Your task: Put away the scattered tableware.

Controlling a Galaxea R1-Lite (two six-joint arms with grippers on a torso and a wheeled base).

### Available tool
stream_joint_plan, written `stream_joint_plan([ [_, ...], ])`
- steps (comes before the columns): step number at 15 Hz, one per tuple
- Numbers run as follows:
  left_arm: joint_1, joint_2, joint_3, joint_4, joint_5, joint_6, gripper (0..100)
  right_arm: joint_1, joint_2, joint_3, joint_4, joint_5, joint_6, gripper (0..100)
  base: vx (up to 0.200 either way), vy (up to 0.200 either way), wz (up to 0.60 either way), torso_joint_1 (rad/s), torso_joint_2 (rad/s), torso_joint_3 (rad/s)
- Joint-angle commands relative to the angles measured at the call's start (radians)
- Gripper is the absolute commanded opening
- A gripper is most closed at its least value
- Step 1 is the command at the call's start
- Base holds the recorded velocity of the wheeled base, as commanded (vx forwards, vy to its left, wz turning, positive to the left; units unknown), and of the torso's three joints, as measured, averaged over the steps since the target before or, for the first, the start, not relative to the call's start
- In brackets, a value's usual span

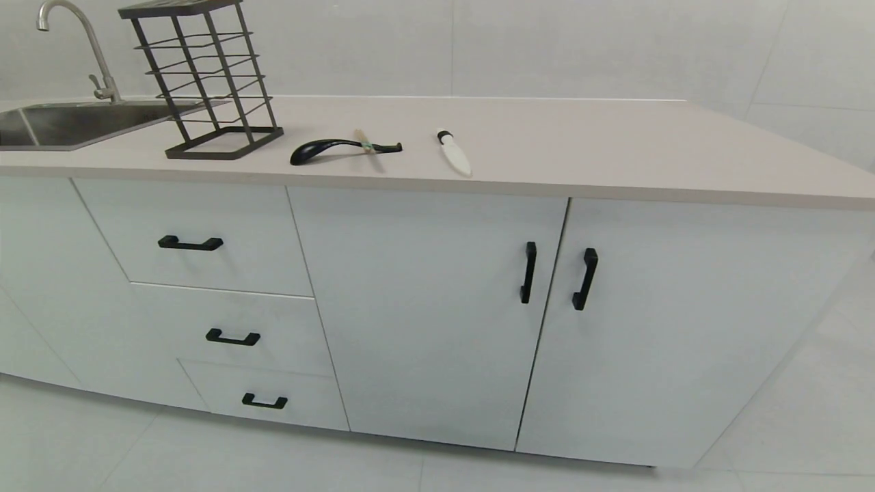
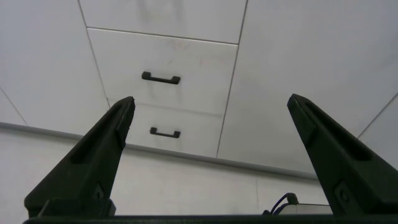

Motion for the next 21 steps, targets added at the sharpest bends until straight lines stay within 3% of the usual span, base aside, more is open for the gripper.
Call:
stream_joint_plan([
  [1,0.000,0.002,0.000,0.000,0.001,-0.002,100,0.000,0.003,0.000,0.000,0.001,0.000,0,0.000,0.200,0.00,0.002,0.01,0.002],
  [16,0.000,0.002,0.000,0.000,0.000,0.000,100,0.000,0.003,0.000,0.000,0.001,0.000,0,0.000,0.200,0.00,0.002,0.00,0.002],
  [18,0.000,0.000,0.000,0.000,0.001,0.002,100,0.000,0.003,0.000,0.000,0.000,0.000,0,0.200,0.200,0.00,0.002,0.00,0.002],
  [21,0.000,0.002,0.000,0.000,0.001,0.009,100,-0.002,0.003,0.000,0.000,0.001,0.000,0,0.000,0.000,0.00,0.000,0.00,0.000],
])
